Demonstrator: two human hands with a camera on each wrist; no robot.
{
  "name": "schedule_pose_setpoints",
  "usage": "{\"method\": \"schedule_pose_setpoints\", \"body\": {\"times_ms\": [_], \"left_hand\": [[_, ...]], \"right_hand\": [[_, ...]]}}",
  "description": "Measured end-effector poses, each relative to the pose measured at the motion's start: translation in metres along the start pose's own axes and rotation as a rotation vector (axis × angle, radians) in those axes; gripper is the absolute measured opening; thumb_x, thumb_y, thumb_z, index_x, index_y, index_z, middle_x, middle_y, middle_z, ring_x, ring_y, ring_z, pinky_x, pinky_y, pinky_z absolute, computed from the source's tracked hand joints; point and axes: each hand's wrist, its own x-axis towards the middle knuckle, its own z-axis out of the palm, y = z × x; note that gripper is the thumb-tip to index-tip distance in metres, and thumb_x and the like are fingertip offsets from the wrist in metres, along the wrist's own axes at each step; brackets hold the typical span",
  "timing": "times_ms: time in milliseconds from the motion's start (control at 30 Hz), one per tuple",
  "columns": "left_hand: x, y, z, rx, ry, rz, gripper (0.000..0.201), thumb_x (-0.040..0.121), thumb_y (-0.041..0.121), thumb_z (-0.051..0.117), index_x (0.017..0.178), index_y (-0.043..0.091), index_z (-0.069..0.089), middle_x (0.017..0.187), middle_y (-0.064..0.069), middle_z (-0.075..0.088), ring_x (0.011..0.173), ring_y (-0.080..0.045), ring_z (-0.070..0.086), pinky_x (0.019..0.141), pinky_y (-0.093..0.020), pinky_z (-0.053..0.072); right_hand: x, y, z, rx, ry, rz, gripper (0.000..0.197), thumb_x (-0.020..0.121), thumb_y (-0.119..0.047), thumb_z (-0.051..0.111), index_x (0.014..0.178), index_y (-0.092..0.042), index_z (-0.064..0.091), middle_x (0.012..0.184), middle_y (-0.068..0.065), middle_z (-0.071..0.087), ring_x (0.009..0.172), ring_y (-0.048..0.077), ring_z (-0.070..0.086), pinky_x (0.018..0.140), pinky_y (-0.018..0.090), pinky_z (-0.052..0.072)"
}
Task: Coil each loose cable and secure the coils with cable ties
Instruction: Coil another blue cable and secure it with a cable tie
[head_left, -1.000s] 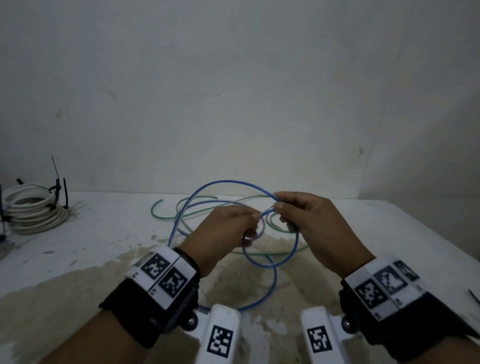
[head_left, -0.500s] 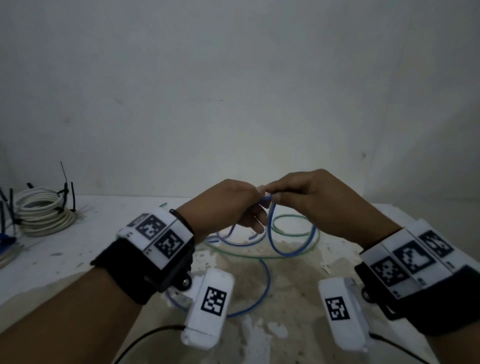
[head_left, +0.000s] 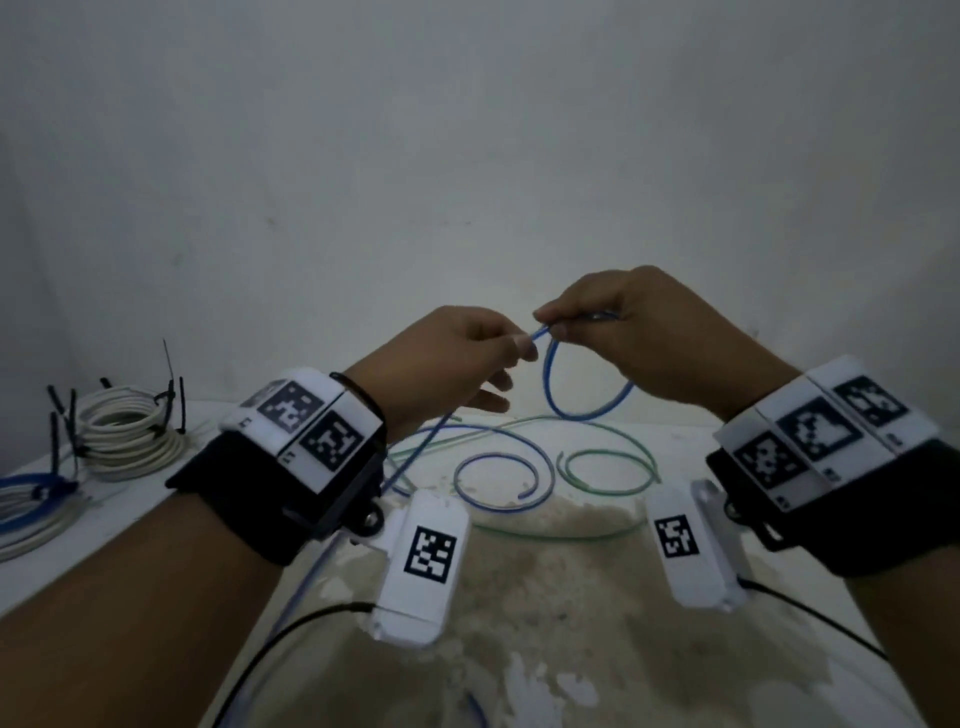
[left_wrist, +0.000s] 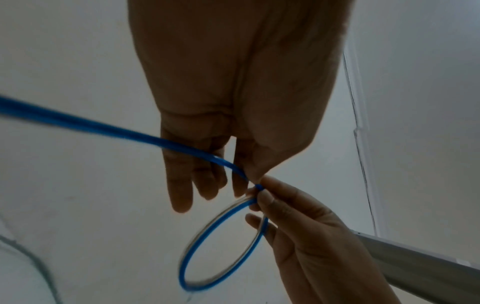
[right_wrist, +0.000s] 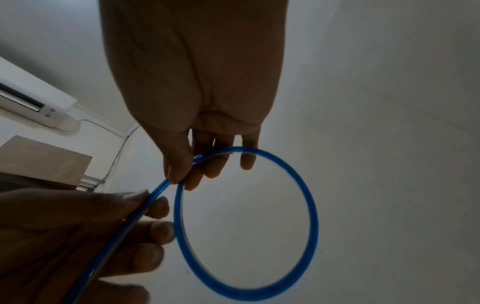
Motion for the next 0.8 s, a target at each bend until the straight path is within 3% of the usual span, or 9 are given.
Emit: {"method": "schedule_pose_setpoints", "body": {"times_ms": [100, 200, 367, 467, 533, 567, 633, 700, 800], "left_hand": [[0.003, 0.007, -0.005, -0.182, -0.036, -0.057, 0.026, 0.099, 0.025, 0.049, 0.117, 0.008, 0.06, 0.106, -0.007, 0.066, 0.097, -0.017, 0.066, 0.09, -0.038, 0.055], [0.006, 0.008, -0.011, -0.405, -0.11, -0.089, 0.033, 0.101, 0.022, 0.041, 0.124, 0.005, 0.058, 0.111, -0.013, 0.069, 0.106, -0.025, 0.066, 0.096, -0.037, 0.051], [0.006, 0.0, -0.015, -0.644, -0.153, -0.014, 0.026, 0.101, 0.014, 0.036, 0.101, 0.001, 0.059, 0.076, -0.004, 0.059, 0.071, -0.019, 0.062, 0.084, -0.033, 0.054], [0.011, -0.004, -0.012, -0.692, -0.041, 0.028, 0.025, 0.101, 0.013, 0.035, 0.095, 0.005, 0.058, 0.067, 0.002, 0.049, 0.056, -0.011, 0.047, 0.065, -0.025, 0.051], [0.015, -0.008, -0.012, -0.743, 0.032, 0.043, 0.025, 0.101, 0.013, 0.034, 0.095, 0.006, 0.058, 0.065, 0.003, 0.048, 0.054, -0.009, 0.043, 0.058, -0.023, 0.047], [0.017, -0.01, -0.012, -0.774, 0.052, 0.045, 0.025, 0.102, 0.013, 0.034, 0.095, 0.006, 0.057, 0.065, 0.003, 0.047, 0.053, -0.009, 0.043, 0.057, -0.022, 0.046], [0.021, -0.014, -0.012, -0.825, 0.068, 0.05, 0.025, 0.102, 0.014, 0.033, 0.095, 0.007, 0.056, 0.066, 0.004, 0.047, 0.053, -0.008, 0.043, 0.058, -0.022, 0.045], [0.022, -0.017, -0.012, -0.823, 0.071, 0.058, 0.024, 0.102, 0.014, 0.033, 0.097, 0.007, 0.055, 0.067, 0.004, 0.048, 0.054, -0.008, 0.044, 0.059, -0.022, 0.045], [0.022, -0.021, -0.014, -0.768, 0.058, 0.059, 0.024, 0.102, 0.013, 0.032, 0.097, 0.008, 0.055, 0.068, 0.004, 0.048, 0.055, -0.008, 0.043, 0.061, -0.024, 0.044]], "right_hand": [[0.017, -0.01, -0.014, 0.059, -0.018, 0.005, 0.014, 0.088, -0.019, 0.064, 0.093, -0.029, 0.072, 0.082, -0.019, 0.066, 0.068, -0.002, 0.057, 0.064, 0.003, 0.04], [0.028, -0.015, -0.019, 0.185, -0.046, 0.028, 0.013, 0.088, -0.018, 0.064, 0.09, -0.028, 0.071, 0.092, -0.015, 0.07, 0.087, 0.0, 0.064, 0.082, 0.013, 0.047], [0.034, -0.015, -0.007, 0.375, -0.058, 0.087, 0.017, 0.088, -0.014, 0.063, 0.101, -0.023, 0.069, 0.103, -0.006, 0.07, 0.096, 0.0, 0.062, 0.087, 0.013, 0.047], [0.028, -0.016, 0.017, 0.186, 0.184, 0.13, 0.029, 0.09, -0.02, 0.06, 0.119, -0.021, 0.056, 0.113, -0.003, 0.056, 0.102, 0.006, 0.052, 0.086, 0.015, 0.037], [0.011, -0.026, 0.034, 0.015, 0.42, 0.136, 0.005, 0.091, -0.017, 0.055, 0.095, -0.02, 0.053, 0.097, -0.001, 0.053, 0.088, 0.013, 0.049, 0.072, 0.018, 0.03], [0.001, -0.031, 0.045, -0.045, 0.44, 0.163, 0.009, 0.091, -0.018, 0.052, 0.082, -0.018, 0.05, 0.085, -0.001, 0.054, 0.078, 0.016, 0.049, 0.066, 0.023, 0.029], [-0.017, -0.039, 0.069, -0.065, 0.198, 0.237, 0.024, 0.091, -0.027, 0.051, 0.071, -0.015, 0.051, 0.07, -0.001, 0.055, 0.067, 0.018, 0.053, 0.058, 0.03, 0.034], [-0.027, -0.042, 0.091, 0.076, -0.031, 0.261, 0.032, 0.093, -0.037, 0.051, 0.076, -0.01, 0.06, 0.072, 0.003, 0.061, 0.068, 0.016, 0.056, 0.061, 0.031, 0.041], [-0.027, -0.037, 0.104, 0.218, -0.035, 0.251, 0.027, 0.093, -0.034, 0.053, 0.083, -0.011, 0.062, 0.078, 0.001, 0.064, 0.072, 0.012, 0.055, 0.062, 0.022, 0.039]]}}
